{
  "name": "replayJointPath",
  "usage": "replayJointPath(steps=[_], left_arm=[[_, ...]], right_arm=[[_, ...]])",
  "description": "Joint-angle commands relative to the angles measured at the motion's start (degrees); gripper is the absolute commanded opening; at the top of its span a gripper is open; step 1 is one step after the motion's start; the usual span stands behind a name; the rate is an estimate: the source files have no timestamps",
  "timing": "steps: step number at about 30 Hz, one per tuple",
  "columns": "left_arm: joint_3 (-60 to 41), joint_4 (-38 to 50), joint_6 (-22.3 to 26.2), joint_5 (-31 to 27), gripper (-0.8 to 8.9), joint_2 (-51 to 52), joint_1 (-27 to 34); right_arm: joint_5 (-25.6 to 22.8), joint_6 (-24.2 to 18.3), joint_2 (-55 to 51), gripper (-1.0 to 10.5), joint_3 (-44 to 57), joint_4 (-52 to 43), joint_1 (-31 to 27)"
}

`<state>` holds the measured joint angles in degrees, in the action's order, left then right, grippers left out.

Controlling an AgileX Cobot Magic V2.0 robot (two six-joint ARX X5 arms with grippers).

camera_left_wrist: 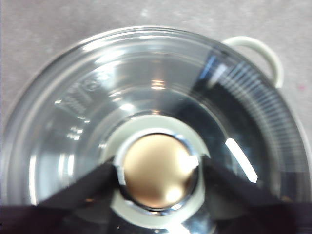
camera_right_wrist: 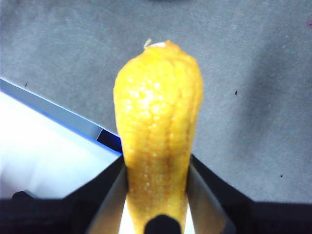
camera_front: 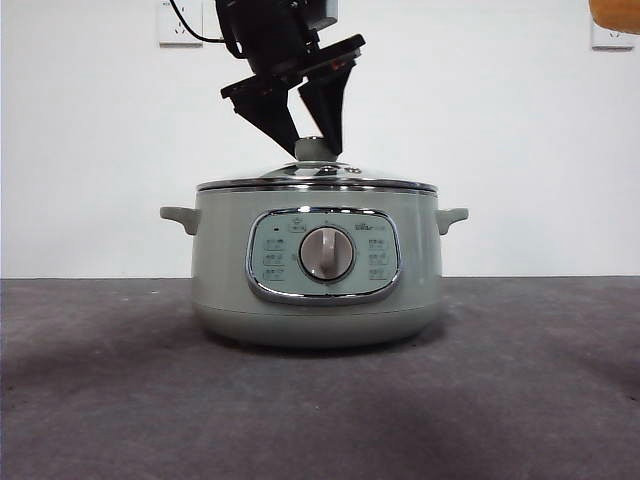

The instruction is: Pick up the corn,open the lid,put the corn in the pot,close the lid

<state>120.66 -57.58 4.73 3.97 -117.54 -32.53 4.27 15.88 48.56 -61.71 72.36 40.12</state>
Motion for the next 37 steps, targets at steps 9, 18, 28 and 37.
replayJointPath(steps=[9, 18, 28, 37], left_arm=[[0.1, 1.6, 1.9, 0.5, -0.09, -0.7, 0.0], [8.7, -1.6, 2.0, 0.5, -0.09, -0.7, 0.0], [20.4, -6.8, 2.6, 0.4, -0.08, -0.7, 2.3], [26.1, -12.3, 4.3, -6.8, -0.08, -0.7, 7.2]], right_arm=[[-0.2, 0.4, -0.1, -0.1, -0.2, -0.5, 0.0], [-0.2, 0.5, 0.4, -0.1, -0.2, -5.8, 0.0], [0.4, 2.6, 8.9, -0.1, -2.1, -13.8, 0.0], [0.3, 0.9, 26.9, -0.1, -17.7, -14.5, 0.0]])
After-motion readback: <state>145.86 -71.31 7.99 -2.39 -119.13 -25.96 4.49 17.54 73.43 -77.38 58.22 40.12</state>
